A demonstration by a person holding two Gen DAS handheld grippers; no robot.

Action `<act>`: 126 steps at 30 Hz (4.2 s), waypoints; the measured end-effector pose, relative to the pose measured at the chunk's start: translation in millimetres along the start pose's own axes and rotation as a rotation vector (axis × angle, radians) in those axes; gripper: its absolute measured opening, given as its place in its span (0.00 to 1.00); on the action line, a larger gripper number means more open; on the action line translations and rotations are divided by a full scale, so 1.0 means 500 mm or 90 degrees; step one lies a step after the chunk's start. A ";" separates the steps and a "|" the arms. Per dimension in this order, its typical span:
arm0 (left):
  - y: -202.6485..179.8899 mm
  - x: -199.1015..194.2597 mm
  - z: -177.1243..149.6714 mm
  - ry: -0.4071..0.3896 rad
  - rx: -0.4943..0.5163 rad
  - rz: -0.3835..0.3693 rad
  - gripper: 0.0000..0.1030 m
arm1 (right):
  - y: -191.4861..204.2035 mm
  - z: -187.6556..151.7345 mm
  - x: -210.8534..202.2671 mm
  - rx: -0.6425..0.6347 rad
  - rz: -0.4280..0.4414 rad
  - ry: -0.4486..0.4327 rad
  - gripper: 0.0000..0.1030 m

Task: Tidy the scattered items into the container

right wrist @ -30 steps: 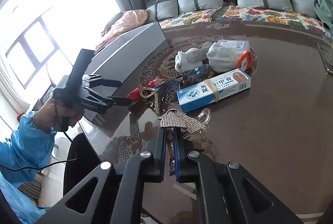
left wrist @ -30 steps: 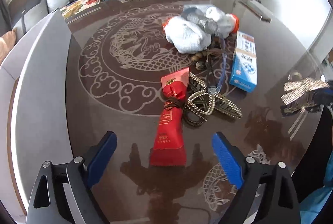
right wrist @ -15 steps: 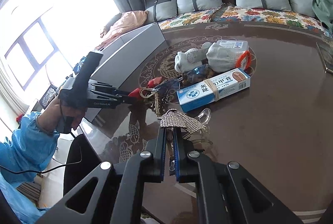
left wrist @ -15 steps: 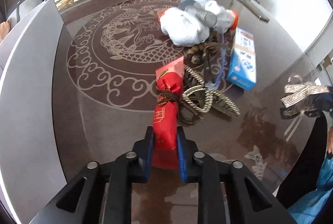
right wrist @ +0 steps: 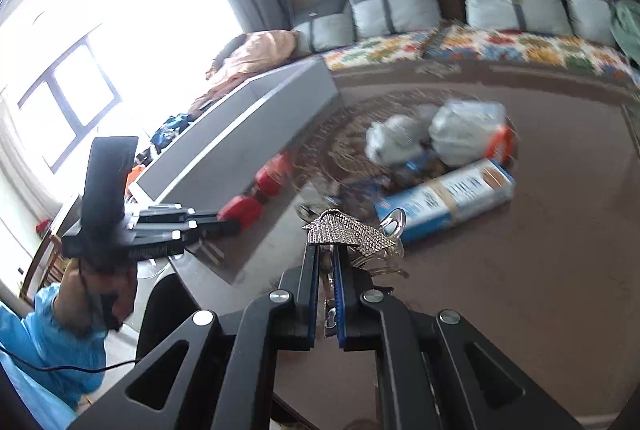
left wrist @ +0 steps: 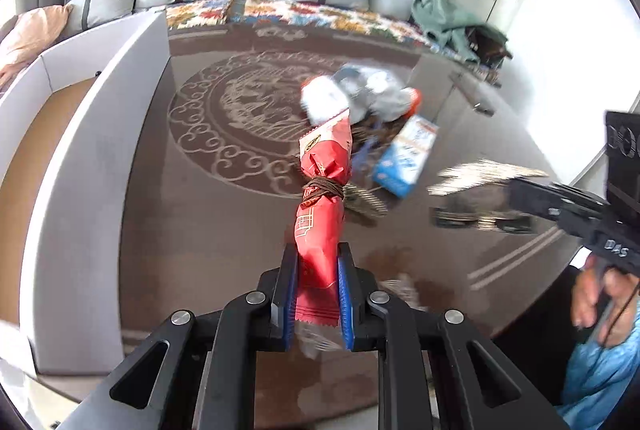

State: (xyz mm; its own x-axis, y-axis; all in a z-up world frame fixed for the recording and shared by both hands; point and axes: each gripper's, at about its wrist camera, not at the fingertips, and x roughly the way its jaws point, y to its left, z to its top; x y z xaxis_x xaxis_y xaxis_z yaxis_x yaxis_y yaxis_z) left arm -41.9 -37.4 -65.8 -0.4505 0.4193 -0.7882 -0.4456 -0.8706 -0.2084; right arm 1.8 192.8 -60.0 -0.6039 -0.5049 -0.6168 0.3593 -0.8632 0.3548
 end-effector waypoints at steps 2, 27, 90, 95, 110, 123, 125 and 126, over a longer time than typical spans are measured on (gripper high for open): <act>-0.003 -0.006 -0.008 -0.008 -0.022 -0.011 0.17 | 0.024 0.013 0.016 -0.022 -0.002 0.003 0.07; 0.489 -0.250 -0.018 -0.102 -0.230 0.181 0.17 | 0.492 0.291 0.396 -0.244 0.146 0.024 0.07; -0.220 -0.109 0.011 -0.129 -0.014 0.282 0.97 | 0.042 -0.009 -0.163 0.037 -0.195 -0.077 0.45; -0.228 -0.088 0.010 -0.127 -0.004 0.293 0.97 | 0.030 -0.020 -0.170 0.050 -0.217 -0.075 0.45; -0.235 -0.037 0.009 -0.098 0.009 0.280 0.97 | 0.013 -0.022 -0.176 0.059 -0.252 -0.077 0.45; -0.228 -0.028 0.008 -0.093 0.000 0.267 0.97 | 0.006 -0.027 -0.169 0.065 -0.255 -0.071 0.45; -0.226 -0.027 0.008 -0.092 -0.001 0.267 0.97 | 0.006 -0.028 -0.165 0.064 -0.255 -0.068 0.45; -0.226 -0.027 0.007 -0.092 -0.001 0.266 0.97 | 0.005 -0.029 -0.164 0.065 -0.254 -0.066 0.45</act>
State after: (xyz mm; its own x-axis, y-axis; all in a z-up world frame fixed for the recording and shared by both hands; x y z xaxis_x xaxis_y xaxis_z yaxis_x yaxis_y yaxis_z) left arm 11.8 56.2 -29.5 -0.6950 0.0631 -0.7162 -0.2014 -0.9734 0.1097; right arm 62.5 231.8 -18.8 -0.7519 -0.1248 -0.6474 0.0134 -0.9846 0.1742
